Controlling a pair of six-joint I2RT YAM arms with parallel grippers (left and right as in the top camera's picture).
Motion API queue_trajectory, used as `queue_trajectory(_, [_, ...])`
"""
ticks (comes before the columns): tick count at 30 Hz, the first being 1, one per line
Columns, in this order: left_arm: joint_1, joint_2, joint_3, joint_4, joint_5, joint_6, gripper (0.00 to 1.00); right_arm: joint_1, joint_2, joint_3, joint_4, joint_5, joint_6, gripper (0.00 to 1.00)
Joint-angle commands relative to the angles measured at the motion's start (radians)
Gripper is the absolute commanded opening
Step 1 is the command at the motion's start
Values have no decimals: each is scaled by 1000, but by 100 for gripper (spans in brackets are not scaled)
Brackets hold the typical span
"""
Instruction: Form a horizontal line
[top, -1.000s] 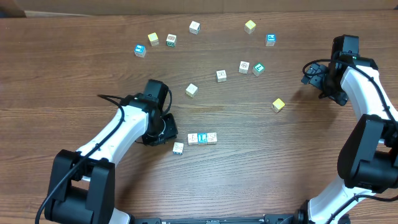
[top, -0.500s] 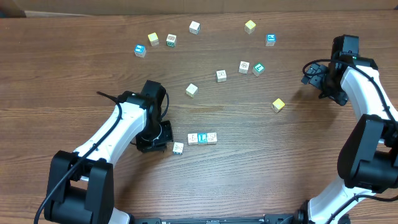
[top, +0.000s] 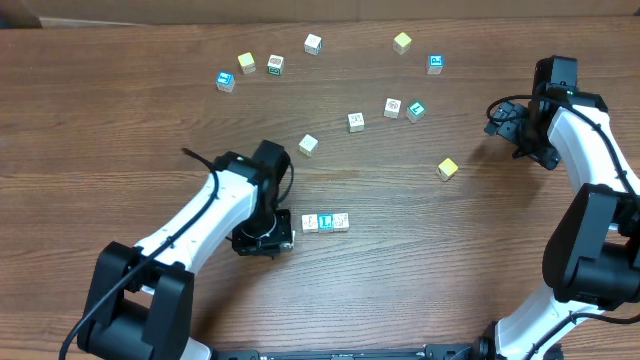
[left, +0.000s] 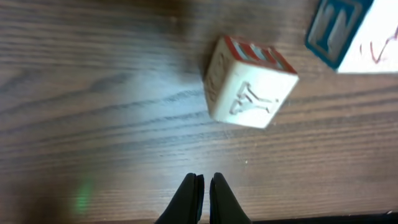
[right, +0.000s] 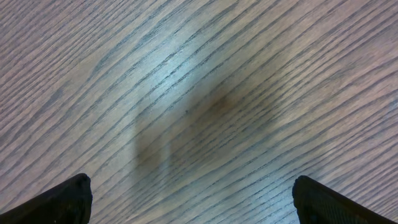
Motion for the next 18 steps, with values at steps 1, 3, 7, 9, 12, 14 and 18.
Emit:
queue_trajectory(1, [-19, 2, 5, -11, -33, 12, 4, 0, -21, 21, 5, 3, -1, 100])
queue_trajectory(3, [-23, 2, 5, -8, -33, 10, 4, 0, -21, 21, 5, 3, -1, 100])
queue_trajectory(7, [-23, 2, 0, 4, -33, 9, 4, 0, -21, 21, 5, 3, -1, 100])
queue_trajectory(9, [-23, 2, -11, 11, -34, -10, 4, 0, -21, 21, 5, 3, -1, 100])
queue_trajectory(12, [-24, 2, -33, 36, -33, -14, 4, 0, -21, 21, 5, 3, -1, 100])
queue_trajectory(14, [-25, 2, -49, 62, -32, -19, 4, 0, -21, 21, 5, 3, -1, 100])
queue_trajectory(18, [-25, 2, -69, 107, -32, -42, 4, 0, -21, 21, 5, 3, -1, 100])
